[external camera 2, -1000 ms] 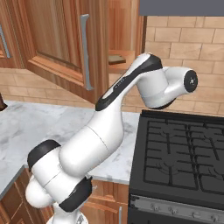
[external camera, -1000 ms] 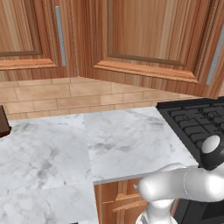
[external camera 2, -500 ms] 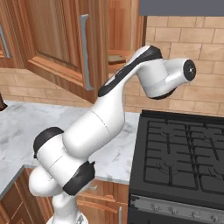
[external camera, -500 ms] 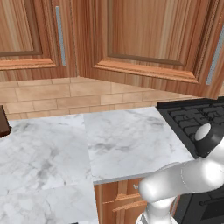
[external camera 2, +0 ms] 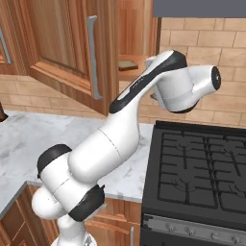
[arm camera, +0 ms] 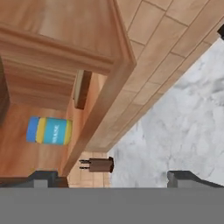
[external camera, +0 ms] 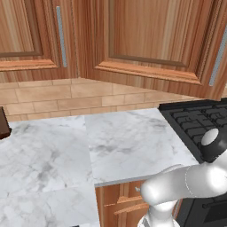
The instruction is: The dining table condiment station is running low on mayonnaise. Refill the condiment station by opening the cabinet and taking the mayonnaise from the cabinet and placing it on the dining table.
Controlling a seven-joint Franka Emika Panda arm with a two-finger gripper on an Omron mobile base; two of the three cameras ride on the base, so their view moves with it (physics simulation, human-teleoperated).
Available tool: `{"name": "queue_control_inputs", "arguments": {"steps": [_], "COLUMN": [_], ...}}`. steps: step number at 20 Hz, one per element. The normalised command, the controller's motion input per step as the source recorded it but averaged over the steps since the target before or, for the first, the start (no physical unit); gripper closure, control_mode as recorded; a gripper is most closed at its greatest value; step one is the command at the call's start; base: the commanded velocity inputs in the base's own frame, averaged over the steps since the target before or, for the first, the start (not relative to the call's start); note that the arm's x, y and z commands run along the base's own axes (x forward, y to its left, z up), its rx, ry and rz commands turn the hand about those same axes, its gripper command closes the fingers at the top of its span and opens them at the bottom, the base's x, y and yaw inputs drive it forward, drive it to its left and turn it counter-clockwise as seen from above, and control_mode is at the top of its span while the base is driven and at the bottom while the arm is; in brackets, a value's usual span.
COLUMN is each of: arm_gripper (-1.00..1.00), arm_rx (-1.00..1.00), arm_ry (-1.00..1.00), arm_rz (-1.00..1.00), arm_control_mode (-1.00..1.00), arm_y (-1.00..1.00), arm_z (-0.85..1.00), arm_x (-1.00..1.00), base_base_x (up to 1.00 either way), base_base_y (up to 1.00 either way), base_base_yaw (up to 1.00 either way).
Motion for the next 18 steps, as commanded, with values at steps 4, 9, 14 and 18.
{"name": "queue_control_inputs", "arguments": {"steps": [4,9,14,18], "arm_gripper": [-1.00,-1.00,-1.00,-1.00], "arm_rx": [0.00,0.00,0.06,0.10], "arm_ry": [0.00,0.00,0.00,0.00], "arm_rz": [0.10,0.09,0.18,0.23], "arm_control_mode": [-1.00,-1.00,-1.00,-1.00], "arm_y": [0.84,0.83,0.38,0.19], "arm_z": [0.00,0.00,0.00,0.00], "arm_x": [-0.35,-0.32,-0.58,-0.83], "base_base_x": [0.00,0.00,0.00,0.00], "base_base_y": [0.00,0.00,0.00,0.00], "base_base_yaw": [0.00,0.00,0.00,0.00]}}
